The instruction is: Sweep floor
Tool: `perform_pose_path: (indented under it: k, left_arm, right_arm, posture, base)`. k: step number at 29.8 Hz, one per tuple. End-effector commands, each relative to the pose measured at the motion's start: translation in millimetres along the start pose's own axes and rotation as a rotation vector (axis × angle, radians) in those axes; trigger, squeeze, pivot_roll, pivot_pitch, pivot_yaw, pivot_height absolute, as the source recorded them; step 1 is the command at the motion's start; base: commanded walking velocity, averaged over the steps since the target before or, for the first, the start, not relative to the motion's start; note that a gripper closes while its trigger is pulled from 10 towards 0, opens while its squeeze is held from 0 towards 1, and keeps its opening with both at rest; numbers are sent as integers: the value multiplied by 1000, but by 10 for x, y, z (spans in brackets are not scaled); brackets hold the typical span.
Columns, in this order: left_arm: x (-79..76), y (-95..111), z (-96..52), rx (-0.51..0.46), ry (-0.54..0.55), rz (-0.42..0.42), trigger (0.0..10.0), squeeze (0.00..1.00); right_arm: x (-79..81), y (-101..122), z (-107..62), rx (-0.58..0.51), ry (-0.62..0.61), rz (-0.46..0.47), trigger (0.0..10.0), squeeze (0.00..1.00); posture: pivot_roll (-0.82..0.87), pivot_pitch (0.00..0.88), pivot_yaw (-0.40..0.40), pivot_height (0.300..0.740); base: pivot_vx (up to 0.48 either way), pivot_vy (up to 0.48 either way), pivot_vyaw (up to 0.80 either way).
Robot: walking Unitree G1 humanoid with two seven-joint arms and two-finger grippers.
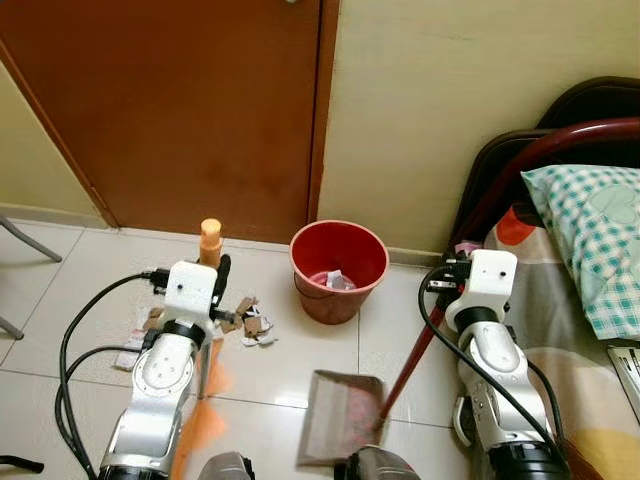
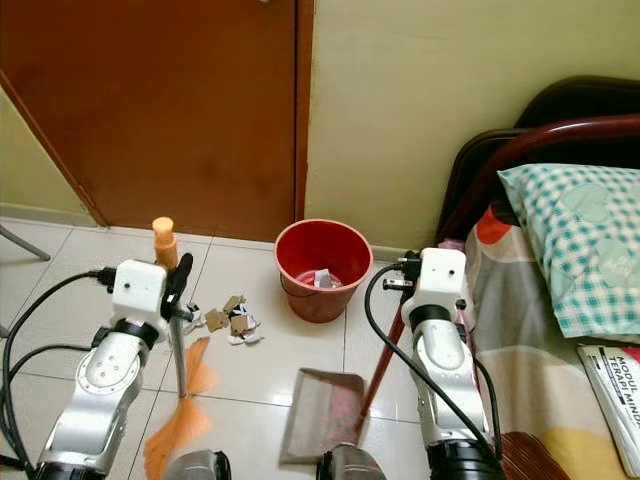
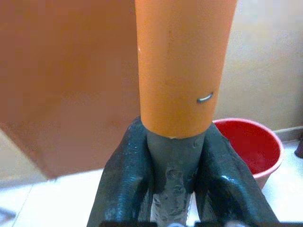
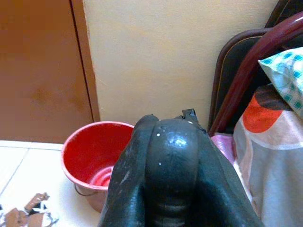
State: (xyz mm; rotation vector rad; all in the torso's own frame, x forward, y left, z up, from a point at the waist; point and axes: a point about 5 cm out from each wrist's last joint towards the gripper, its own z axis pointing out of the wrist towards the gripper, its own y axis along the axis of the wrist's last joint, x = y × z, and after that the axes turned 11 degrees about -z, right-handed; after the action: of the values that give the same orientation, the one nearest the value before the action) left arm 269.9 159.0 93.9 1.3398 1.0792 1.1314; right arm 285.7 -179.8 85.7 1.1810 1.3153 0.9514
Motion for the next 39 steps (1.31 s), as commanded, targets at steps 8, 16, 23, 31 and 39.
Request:
perform_pose_path:
  k: [8, 16, 23, 31, 39]
  left_arm:
    - [-149, 308, 216, -159, -79, 94, 10000, 0]
    - [-333, 292, 297, -143, -226, 102, 10000, 0]
    - [-509, 154, 225, -71, -394, 127, 10000, 0]
    - [-542, 1, 22, 56, -581, 110, 10000, 0]
    - [-496, -10, -201, 135, -655, -61, 10000, 0]
  right_arm:
    - [-55, -65, 39, 57, -51, -21, 10000, 0]
    - [-57, -234, 39, 151, -38, 10, 10000, 0]
    - [-60, -310, 47, 210, -27, 7, 10000, 0]
    - [-180, -219, 113, 157, -128, -20, 10000, 0]
    - [-173, -169, 221, 157, -167, 18, 10000, 0]
  posture:
    - [-7, 106, -42, 740]
    - [-6, 101, -38, 740]
    - [-9, 98, -37, 740]
    - [-7, 97, -37, 740]
    - [13, 102, -38, 740]
  base:
    - [0, 0, 0]
    - [0, 0, 0]
    - [0, 0, 0]
    - [0, 0, 0]
    - [0, 0, 0]
